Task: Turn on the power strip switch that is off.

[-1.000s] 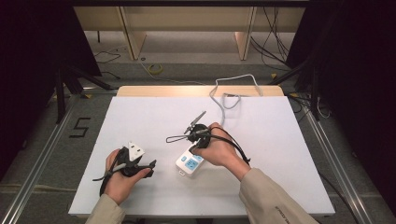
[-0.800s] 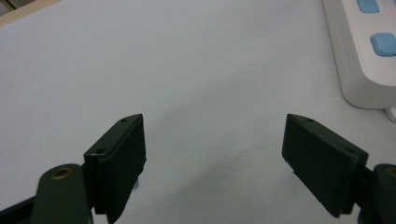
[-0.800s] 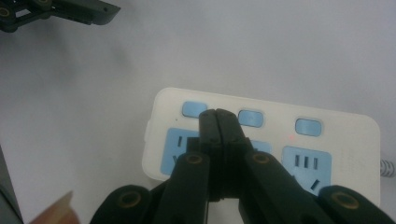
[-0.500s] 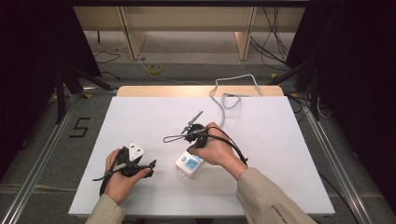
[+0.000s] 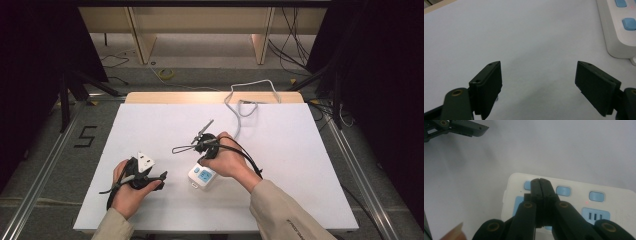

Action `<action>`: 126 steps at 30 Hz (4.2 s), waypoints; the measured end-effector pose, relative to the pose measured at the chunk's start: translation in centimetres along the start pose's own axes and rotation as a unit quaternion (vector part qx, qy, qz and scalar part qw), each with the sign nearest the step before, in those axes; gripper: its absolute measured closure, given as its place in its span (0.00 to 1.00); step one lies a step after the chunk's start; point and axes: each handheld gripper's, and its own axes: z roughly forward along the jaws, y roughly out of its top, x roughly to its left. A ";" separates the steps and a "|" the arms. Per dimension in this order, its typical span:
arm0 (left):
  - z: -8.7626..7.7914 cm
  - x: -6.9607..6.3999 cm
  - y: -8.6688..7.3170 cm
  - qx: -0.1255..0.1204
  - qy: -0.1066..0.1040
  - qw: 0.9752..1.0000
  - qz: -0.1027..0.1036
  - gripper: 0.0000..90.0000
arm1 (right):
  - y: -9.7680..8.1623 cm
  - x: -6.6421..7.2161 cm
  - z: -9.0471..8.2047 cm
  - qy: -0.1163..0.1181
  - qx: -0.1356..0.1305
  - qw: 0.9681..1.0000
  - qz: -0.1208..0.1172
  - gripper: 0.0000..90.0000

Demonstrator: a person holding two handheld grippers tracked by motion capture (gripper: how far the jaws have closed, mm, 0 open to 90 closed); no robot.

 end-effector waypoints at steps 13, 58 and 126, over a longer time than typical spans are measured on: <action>0.0 0.0 0.0 0.000 0.000 1.000 0.000 0.24 | 0.5 0.3 1.2 0.005 0.008 1.000 -0.001 1.00; -0.1 -0.1 0.1 0.002 -0.002 1.000 0.005 0.24 | 1.0 0.5 3.3 0.011 0.033 0.999 0.011 1.00; 0.0 0.0 0.0 0.003 -0.003 1.000 0.000 0.25 | -0.1 0.1 1.9 0.001 0.006 1.000 0.015 0.94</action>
